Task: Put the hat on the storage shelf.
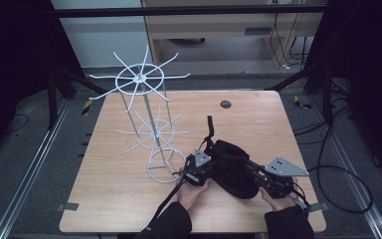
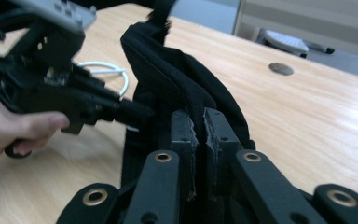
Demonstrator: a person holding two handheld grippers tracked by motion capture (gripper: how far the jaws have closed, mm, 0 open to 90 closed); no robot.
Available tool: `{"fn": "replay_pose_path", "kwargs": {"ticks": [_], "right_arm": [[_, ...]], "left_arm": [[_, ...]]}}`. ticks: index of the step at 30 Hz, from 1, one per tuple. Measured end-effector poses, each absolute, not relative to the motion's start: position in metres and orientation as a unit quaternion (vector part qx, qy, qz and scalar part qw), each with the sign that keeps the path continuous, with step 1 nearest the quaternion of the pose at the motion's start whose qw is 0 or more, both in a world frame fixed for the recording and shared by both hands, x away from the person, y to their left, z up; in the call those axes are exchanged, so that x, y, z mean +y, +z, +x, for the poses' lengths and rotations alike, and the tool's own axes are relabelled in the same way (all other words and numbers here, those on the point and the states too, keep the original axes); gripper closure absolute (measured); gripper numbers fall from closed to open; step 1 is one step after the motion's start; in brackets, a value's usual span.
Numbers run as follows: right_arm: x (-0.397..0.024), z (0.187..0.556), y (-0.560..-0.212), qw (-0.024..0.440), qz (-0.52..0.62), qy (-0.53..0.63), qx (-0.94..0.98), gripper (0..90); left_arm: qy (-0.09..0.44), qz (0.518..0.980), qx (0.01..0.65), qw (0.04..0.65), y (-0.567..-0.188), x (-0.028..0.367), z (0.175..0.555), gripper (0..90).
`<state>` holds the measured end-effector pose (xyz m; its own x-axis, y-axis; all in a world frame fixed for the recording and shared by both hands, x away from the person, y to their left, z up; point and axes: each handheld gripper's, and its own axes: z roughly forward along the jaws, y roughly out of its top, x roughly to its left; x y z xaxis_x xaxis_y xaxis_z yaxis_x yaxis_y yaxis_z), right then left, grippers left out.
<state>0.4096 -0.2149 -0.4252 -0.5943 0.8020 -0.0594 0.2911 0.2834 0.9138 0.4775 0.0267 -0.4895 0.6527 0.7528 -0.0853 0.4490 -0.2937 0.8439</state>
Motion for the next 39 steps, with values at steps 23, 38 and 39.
{"fn": "replay_pose_path", "kwargs": {"ticks": [23, 38, 39], "right_arm": [[-0.207, 0.406, -0.429, 0.284, 0.361, 0.463, 0.758, 83.9], [-0.205, 0.404, -0.432, 0.277, 0.344, 0.471, 0.764, 83.9], [-0.204, 0.404, -0.432, 0.276, 0.342, 0.47, 0.765, 83.9]], "left_arm": [[0.159, 0.746, 0.384, 0.521, -0.419, 0.029, 0.432, 42.3], [0.125, 0.725, 0.431, 0.522, -0.41, 0.016, 0.459, 24.8], [0.12, 0.722, 0.433, 0.527, -0.409, 0.016, 0.459, 24.8]]}}
